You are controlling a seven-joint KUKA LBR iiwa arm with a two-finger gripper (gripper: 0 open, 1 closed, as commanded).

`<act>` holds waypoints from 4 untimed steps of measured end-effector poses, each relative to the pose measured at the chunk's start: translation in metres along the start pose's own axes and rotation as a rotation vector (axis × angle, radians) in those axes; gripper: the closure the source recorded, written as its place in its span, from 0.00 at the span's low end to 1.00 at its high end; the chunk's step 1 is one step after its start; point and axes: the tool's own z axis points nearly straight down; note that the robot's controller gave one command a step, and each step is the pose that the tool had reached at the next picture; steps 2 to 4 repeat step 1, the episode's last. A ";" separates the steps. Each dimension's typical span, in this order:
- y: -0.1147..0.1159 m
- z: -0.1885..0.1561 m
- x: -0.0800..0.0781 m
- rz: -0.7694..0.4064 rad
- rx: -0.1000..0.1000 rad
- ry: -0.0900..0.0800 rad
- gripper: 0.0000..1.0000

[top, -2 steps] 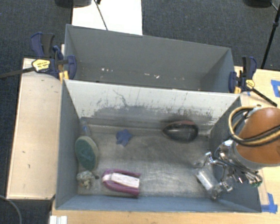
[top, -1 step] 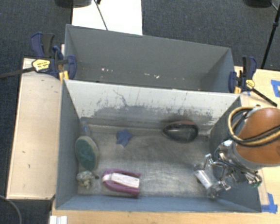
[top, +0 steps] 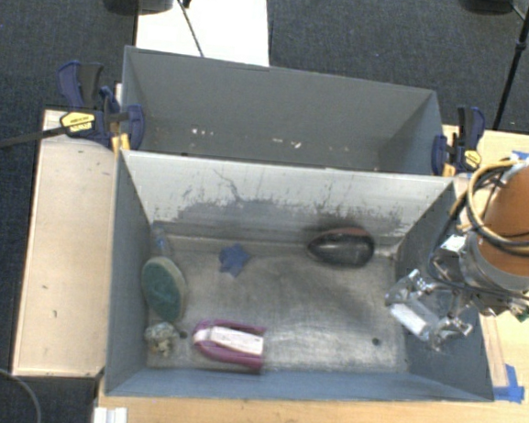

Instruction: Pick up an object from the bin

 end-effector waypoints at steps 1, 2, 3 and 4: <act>0.000 -0.055 -0.006 -0.015 0.001 -0.001 1.00; 0.000 -0.055 -0.006 -0.015 0.001 -0.001 1.00; 0.000 -0.055 -0.006 -0.015 0.001 -0.001 1.00; 0.000 -0.055 -0.006 -0.015 0.001 -0.001 1.00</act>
Offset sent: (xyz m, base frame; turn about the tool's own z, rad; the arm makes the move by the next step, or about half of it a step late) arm 0.0027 0.0035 0.0509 -0.0183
